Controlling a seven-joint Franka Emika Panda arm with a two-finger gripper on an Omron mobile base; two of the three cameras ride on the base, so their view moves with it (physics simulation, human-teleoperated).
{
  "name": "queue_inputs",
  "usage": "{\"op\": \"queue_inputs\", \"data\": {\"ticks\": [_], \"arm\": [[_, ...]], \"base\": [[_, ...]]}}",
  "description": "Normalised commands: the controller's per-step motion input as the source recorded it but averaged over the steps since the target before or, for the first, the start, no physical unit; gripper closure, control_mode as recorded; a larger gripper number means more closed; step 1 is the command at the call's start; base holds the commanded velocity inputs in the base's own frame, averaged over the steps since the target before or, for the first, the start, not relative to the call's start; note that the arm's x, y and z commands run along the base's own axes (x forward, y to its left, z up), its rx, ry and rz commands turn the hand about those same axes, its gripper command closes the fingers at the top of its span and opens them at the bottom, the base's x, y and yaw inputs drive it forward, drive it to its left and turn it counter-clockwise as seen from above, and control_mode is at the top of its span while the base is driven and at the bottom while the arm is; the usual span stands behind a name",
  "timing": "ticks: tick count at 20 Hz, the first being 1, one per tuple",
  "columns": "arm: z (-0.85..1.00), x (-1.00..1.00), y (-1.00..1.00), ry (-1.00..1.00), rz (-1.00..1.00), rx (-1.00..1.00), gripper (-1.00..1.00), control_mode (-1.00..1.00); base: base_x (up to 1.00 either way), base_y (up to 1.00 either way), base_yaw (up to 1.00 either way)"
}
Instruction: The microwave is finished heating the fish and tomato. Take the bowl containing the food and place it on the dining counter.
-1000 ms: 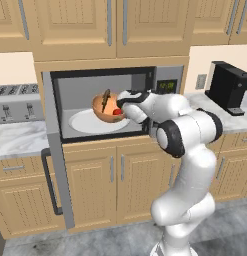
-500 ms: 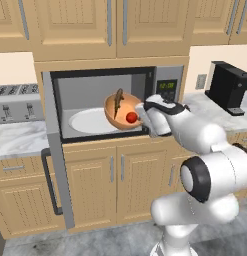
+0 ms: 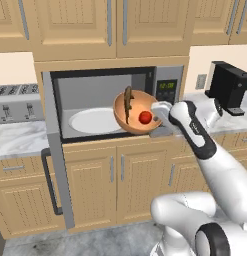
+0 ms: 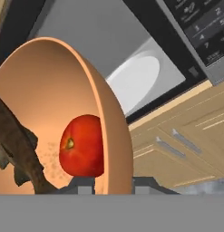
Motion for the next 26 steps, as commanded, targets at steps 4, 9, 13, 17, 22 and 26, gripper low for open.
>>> {"op": "queue_inputs", "data": {"ticks": [4,9,13,17,22,26], "arm": [[0.52,-1.0,-0.22,0.11,0.14,-0.33,1.0,-1.0],[0.0,-0.19,0.0,0.02,0.02,-0.06,1.0,-1.0],[0.0,0.0,0.0,0.0,0.0,0.0,1.0,-1.0],[0.0,0.0,0.0,0.0,0.0,0.0,1.0,-1.0],[0.0,0.0,0.0,0.0,0.0,0.0,1.0,-1.0],[0.0,0.0,-0.01,0.0,0.0,0.0,1.0,1.0]], "base": [[0.0,0.0,0.0],[0.0,0.0,0.0],[0.0,0.0,0.0],[0.0,0.0,0.0],[0.0,0.0,0.0],[0.0,-0.48,0.05]]}}
